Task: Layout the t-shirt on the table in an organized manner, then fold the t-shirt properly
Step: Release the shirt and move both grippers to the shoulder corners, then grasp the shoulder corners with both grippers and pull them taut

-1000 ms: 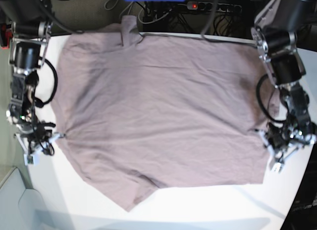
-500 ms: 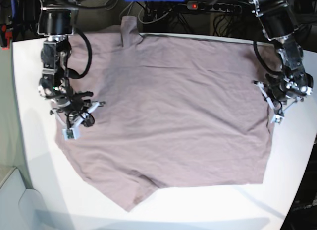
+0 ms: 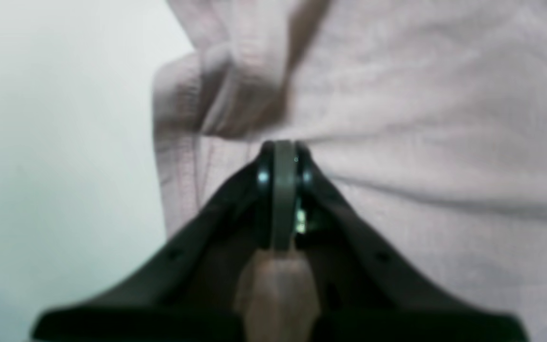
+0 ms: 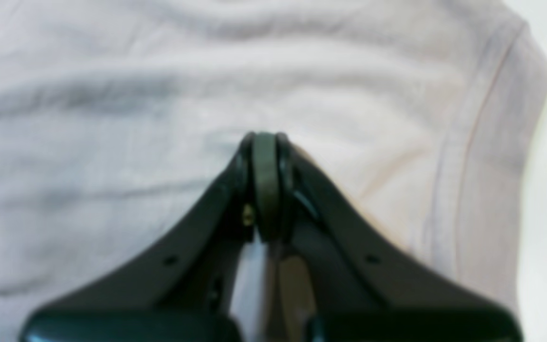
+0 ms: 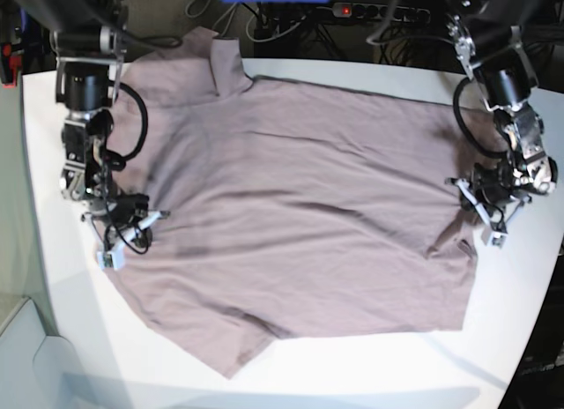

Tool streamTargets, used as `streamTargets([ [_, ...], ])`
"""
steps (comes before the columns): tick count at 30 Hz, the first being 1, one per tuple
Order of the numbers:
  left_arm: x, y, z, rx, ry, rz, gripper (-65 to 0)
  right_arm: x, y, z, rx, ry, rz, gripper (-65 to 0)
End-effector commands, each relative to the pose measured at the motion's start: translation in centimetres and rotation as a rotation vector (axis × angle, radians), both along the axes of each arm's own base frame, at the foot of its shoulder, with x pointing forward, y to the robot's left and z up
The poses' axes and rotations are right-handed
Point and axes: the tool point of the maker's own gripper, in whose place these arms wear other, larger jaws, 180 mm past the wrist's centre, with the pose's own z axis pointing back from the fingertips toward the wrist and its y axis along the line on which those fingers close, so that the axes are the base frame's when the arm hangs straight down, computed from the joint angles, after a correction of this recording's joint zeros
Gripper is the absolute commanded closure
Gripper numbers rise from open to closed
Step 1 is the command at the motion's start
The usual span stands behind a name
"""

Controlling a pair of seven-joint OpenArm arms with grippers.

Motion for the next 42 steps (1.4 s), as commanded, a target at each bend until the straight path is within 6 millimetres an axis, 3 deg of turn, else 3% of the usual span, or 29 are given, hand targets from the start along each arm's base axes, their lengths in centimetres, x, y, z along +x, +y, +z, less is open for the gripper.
streamTargets([
  [1,1.1,0.7,1.0,0.031,-0.007,0.001,-0.4,1.1,-1.4,1.0,-0.039,-0.006,-0.015,0.0],
  [7,3.0,1.4,2.4,0.025,-0.045,0.011,-0.4,3.7,-2.3,3.6,-0.048,-0.056,-0.026,0.0],
  [12,2.5,2.2,2.3,0.034,-0.038,0.022,-0.4,4.2,-3.5,4.6,-0.066,-0.074,-0.038,0.0],
  [14,1.0,2.9,1.6,0.047,-0.013,0.026,-0.4,4.1,-4.4,5.6,-0.091,-0.097,-0.039,0.0],
  [22,-1.5,3.2,1.5,0.104,0.027,0.013,-0.4,0.0,-3.1,7.5,-0.177,-0.166,0.032,0.0],
  [29,-1.3,2.0,4.6,0.094,-0.045,-0.006,-0.8,-5.3,-1.0,8.7,-0.256,-0.118,0.113,0.0],
  [34,-2.3,1.6,7.1,0.151,-0.088,-0.037,-1.4,-9.1,0.3,8.9,-0.286,-0.081,0.156,0.0],
  [36,-3.2,1.5,8.4,0.200,-0.094,-0.055,-5.6,-10.4,0.2,9.0,-0.296,-0.061,0.153,0.0],
  [38,-4.8,2.1,9.3,0.252,-0.085,-0.049,-14.7,-11.7,0.2,8.8,-0.290,-0.039,0.141,-1.4],
  [42,-8.9,4.5,10.3,0.264,-0.098,0.064,-41.0,-14.1,-0.3,8.1,-0.300,0.000,0.147,-14.6],
])
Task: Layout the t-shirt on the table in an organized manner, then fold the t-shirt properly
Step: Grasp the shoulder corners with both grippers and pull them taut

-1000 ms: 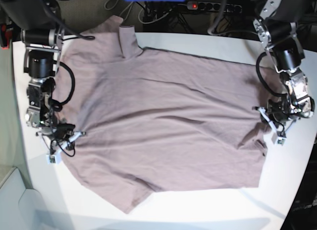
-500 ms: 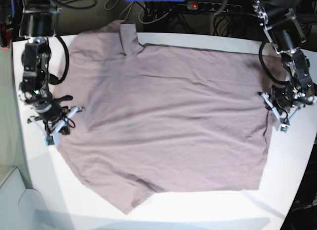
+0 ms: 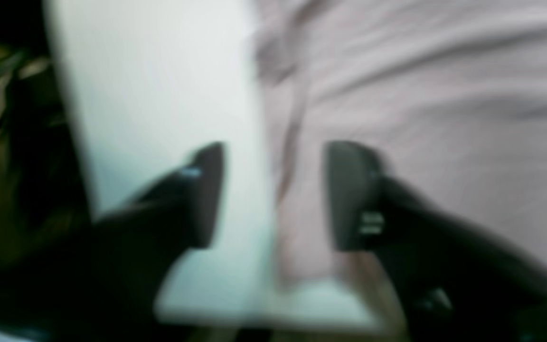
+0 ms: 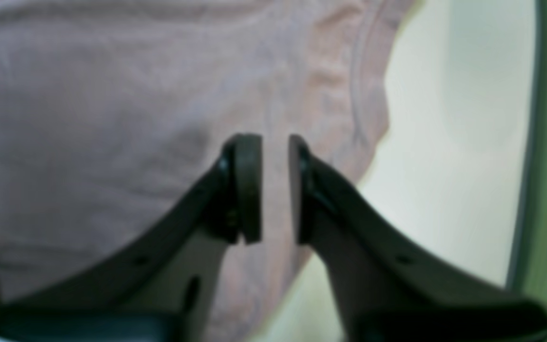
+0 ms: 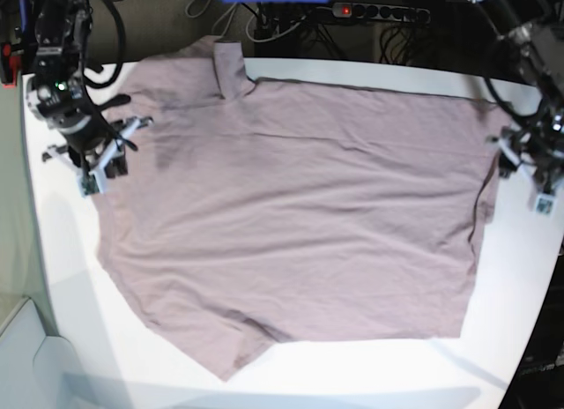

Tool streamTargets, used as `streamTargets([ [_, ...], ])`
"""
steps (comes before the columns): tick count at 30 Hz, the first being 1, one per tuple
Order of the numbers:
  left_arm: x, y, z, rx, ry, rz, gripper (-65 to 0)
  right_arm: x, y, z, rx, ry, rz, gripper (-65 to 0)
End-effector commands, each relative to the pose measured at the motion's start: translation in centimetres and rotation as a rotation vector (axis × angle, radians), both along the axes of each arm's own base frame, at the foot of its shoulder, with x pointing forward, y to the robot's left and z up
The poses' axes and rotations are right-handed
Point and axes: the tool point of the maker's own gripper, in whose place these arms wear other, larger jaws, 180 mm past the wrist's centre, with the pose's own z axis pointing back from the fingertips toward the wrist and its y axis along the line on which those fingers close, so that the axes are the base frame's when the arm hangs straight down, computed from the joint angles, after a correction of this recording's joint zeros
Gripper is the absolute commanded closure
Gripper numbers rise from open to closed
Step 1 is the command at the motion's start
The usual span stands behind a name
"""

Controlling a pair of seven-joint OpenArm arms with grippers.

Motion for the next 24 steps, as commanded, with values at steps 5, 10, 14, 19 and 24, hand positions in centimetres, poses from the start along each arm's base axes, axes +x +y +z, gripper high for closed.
streamTargets([
  [5,-3.2,3.3,0.6,-0.084,-0.066,0.143,-56.0,-1.9,-0.8,-0.2,0.007,0.007,0.004,-27.8],
  [10,-4.9,3.1,-1.5,-0.194,-0.070,0.171,-57.9,-3.9,-2.1,-0.8,0.010,0.040,-0.017,-28.0],
  [14,-6.4,2.2,-4.7,-0.278,-0.050,0.211,-57.9,-4.8,-3.0,-1.1,0.008,0.052,-0.039,-28.0],
  [19,-8.5,2.5,-7.7,-0.355,-0.014,0.300,-57.9,-5.7,-3.6,-1.5,0.001,0.073,-0.055,-28.0],
  [24,-9.1,2.7,-9.2,-0.402,-0.029,0.341,-57.9,-6.5,-3.6,-1.9,0.002,0.093,-0.055,-28.0],
])
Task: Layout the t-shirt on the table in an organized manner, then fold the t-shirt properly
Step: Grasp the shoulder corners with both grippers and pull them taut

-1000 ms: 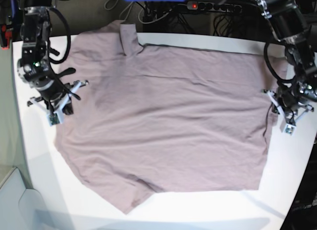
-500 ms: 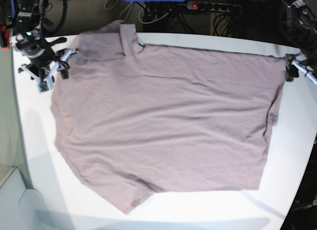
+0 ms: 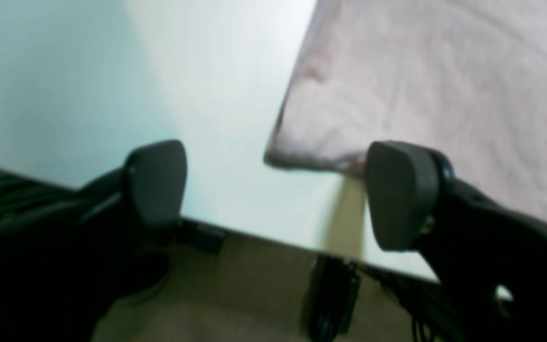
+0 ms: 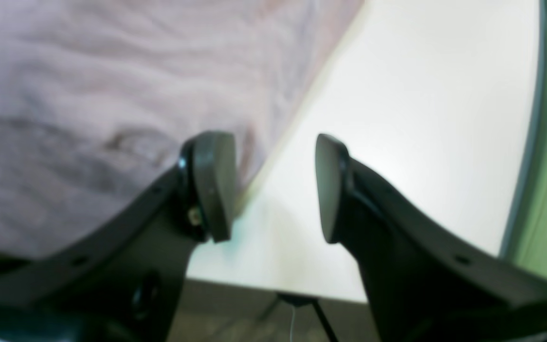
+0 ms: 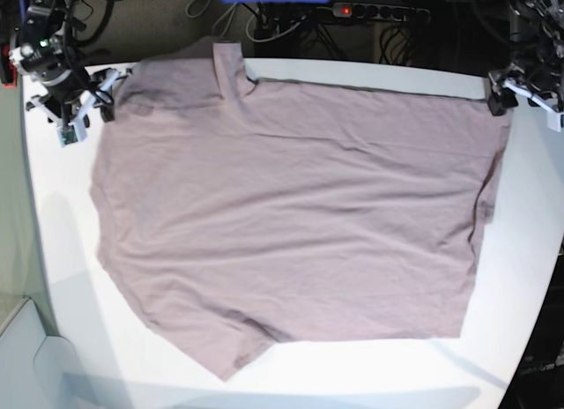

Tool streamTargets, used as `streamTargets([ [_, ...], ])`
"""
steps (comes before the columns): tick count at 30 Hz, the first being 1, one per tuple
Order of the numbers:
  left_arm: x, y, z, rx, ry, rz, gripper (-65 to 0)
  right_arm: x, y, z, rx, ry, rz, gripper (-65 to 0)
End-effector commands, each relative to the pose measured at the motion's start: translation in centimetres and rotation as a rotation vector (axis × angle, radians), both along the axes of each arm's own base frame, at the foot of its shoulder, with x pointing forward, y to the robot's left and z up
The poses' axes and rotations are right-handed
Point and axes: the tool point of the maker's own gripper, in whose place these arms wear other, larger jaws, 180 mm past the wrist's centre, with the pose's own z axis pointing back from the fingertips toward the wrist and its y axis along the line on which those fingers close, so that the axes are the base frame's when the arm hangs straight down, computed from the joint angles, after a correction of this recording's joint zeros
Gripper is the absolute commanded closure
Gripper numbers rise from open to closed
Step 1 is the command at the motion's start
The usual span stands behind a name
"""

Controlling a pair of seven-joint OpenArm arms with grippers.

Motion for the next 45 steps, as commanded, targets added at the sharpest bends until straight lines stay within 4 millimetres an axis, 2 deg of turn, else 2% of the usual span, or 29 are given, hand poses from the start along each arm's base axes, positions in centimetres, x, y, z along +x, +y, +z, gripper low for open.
streamTargets([
  [1,-0.6,0.2,-0.4,-0.004,0.030,0.001,-57.9,0.6,-0.2,0.9,-0.007,-0.036,0.012,-28.0],
  [11,-0.5,-1.1,-1.5,-0.048,0.031,0.011,-57.5,0.0,-0.1,0.6,-0.006,-0.022,0.012,-28.0],
  [13,-0.5,-1.2,-1.6,-0.050,0.032,0.008,-54.7,0.0,-0.1,0.6,-0.006,-0.022,0.012,-28.0],
  [15,-0.1,-2.0,-1.8,-0.056,0.040,-0.023,-47.8,0.0,-0.2,0.6,-0.007,-0.022,0.011,-28.0],
  [18,0.3,-2.8,-2.1,-0.062,0.048,-0.054,-33.3,-0.2,-0.7,0.7,-0.013,-0.023,-0.003,-28.0],
  [22,0.4,-2.9,-2.0,-0.059,0.048,-0.059,-16.6,-0.5,-1.5,0.9,-0.017,-0.028,-0.029,-28.0],
  [27,0.5,-2.8,-1.8,-0.055,0.044,-0.060,-0.3,-1.8,-1.4,0.5,-0.017,0.001,-0.024,-28.1],
  [34,0.5,-2.9,-1.8,-0.056,0.045,-0.060,-0.3,-3.3,0.2,-0.3,0.021,0.031,-0.021,-28.5],
  [37,0.5,-2.9,-1.8,-0.056,0.045,-0.060,-0.3,-3.8,2.2,-0.5,0.060,0.036,0.037,-28.5],
  [40,0.5,-2.9,-1.8,-0.056,0.045,-0.060,-0.3,-3.9,3.3,-0.3,0.083,0.030,0.026,-28.5],
  [45,0.5,-2.8,-1.8,-0.054,0.045,-0.060,-0.3,-4.2,3.8,-0.7,0.101,0.038,0.014,-28.5],
])
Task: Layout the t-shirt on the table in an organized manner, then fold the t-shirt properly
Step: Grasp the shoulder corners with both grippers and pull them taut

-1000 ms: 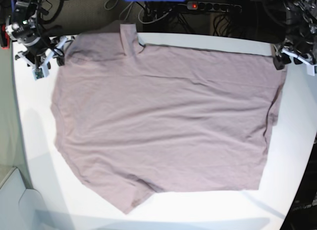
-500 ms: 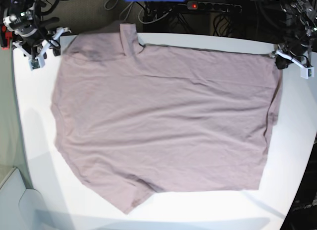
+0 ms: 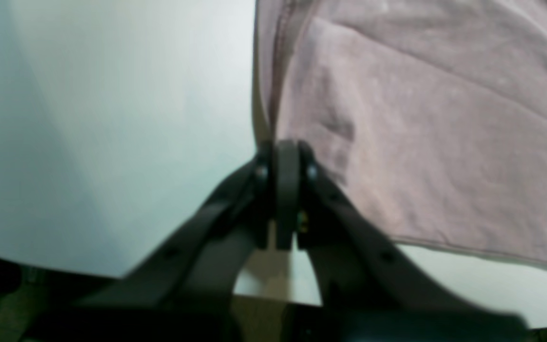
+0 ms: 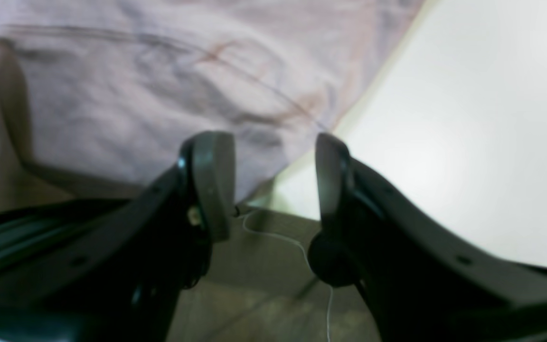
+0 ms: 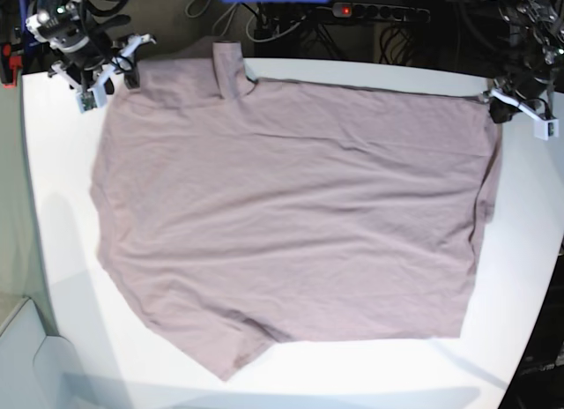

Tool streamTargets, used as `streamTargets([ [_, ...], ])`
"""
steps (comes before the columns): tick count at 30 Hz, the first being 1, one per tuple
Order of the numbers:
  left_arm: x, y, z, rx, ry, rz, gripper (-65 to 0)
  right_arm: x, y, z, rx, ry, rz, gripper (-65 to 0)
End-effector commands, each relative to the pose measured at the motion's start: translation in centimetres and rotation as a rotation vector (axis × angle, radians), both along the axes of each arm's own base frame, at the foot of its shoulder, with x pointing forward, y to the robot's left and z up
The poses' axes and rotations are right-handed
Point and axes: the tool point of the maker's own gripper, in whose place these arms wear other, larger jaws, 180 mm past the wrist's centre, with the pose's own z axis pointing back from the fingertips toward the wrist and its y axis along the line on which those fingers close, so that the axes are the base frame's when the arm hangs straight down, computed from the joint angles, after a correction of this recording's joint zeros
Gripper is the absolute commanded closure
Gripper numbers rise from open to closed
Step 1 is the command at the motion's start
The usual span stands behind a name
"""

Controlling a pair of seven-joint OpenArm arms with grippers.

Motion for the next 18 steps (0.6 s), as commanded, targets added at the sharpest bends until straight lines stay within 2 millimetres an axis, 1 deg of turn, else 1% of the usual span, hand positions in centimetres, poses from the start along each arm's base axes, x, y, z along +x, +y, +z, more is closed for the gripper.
streamTargets([
  [1,-1.4,0.0,-1.0,0.016,0.087,-0.020,-0.3,0.3,0.0,0.6,0.002,-0.029,0.007,-28.5],
  [4,-1.4,0.0,-1.0,0.016,0.087,-0.020,-0.3,0.3,0.0,0.6,0.002,-0.027,0.007,-28.5],
  [6,-1.4,0.0,-1.0,0.016,0.087,-0.020,-0.3,0.0,0.0,0.0,0.012,-0.010,0.001,-28.4],
  [11,-1.4,0.0,-1.0,0.016,0.087,-0.020,-0.3,-1.4,0.1,-2.2,0.046,0.055,-0.021,-28.4],
  [14,-1.4,0.0,-1.0,0.016,0.087,-0.020,-0.3,-1.8,0.1,-2.7,0.055,0.072,-0.027,-28.4],
  [16,-1.4,0.0,-1.0,0.016,0.087,-0.020,-0.3,-1.9,0.1,-2.8,0.056,0.074,-0.028,-28.4],
  [18,-1.4,0.0,-1.0,0.016,0.087,-0.020,-0.3,-1.7,1.1,-2.9,0.070,0.075,0.000,-28.4],
])
